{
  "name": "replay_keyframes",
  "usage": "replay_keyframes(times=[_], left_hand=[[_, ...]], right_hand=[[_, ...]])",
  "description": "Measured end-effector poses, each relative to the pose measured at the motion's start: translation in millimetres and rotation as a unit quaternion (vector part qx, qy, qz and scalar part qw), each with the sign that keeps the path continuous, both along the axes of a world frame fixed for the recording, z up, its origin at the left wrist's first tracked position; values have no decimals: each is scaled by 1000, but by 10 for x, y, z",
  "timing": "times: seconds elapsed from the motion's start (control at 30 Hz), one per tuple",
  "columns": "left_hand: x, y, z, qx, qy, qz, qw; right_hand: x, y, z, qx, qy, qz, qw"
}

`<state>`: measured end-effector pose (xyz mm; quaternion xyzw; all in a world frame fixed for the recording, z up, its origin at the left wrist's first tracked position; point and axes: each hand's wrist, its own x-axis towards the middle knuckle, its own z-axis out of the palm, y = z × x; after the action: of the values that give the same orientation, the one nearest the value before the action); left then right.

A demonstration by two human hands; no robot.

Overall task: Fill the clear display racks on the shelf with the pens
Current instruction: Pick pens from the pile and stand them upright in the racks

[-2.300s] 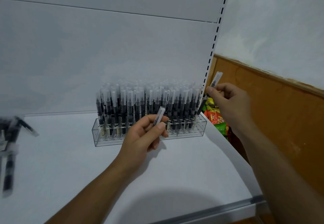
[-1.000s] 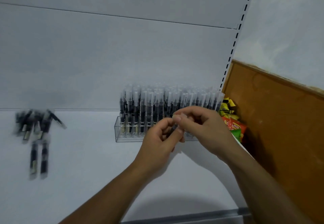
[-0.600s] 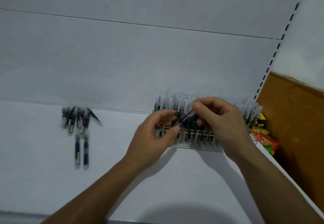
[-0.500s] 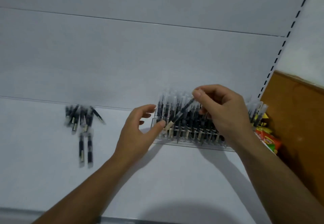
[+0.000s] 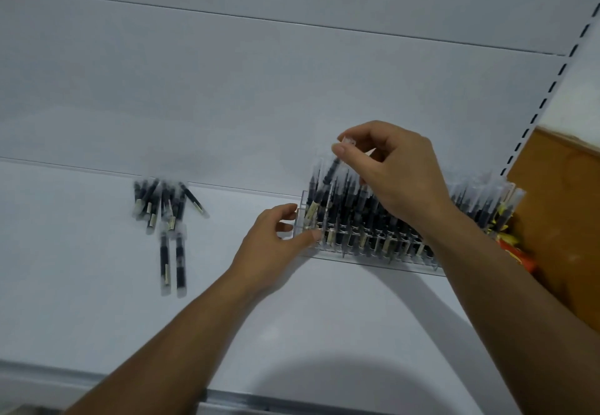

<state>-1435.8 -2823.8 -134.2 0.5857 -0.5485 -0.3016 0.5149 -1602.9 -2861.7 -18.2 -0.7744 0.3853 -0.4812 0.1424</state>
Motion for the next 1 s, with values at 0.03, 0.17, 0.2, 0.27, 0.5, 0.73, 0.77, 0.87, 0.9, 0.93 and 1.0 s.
replay_keyframes(times=[0.03,0.17,0.2,0.27,0.5,0.73,0.77,0.87,0.9,0.93,1.0], left_hand=[[2,-6,0,2,7,0,1000],[14,-10,-7,5,20,-2,1000],[15,-10,-9,5,20,-2,1000],[15,-14,-11,6,20,0,1000],[8,-6,1,8,10,-6,1000],[14,2,-1,9,9,-2,1000],[17,9,1,9,8,-1,1000],[43,84,31,6,8,16,1000],[68,127,56,3,14,23,1000],[111,173,78,-4,7,28,1000],[261,280,127,-13,-59,37,997]], right_hand=[[1,-11,16,-5,14,-4,1000],[4,-40,9,-1,72,-9,997],[17,-40,-7,0,86,-10,996],[58,-30,-38,1,122,-12,992],[167,14,-90,-27,249,-18,968],[157,75,-77,-26,261,-28,965],[150,90,-67,-30,264,-30,963],[101,145,-32,-54,235,-39,970],[90,178,-28,-69,204,-40,976],[97,223,-34,-83,171,-36,981],[167,330,-77,-91,123,-7,988]])
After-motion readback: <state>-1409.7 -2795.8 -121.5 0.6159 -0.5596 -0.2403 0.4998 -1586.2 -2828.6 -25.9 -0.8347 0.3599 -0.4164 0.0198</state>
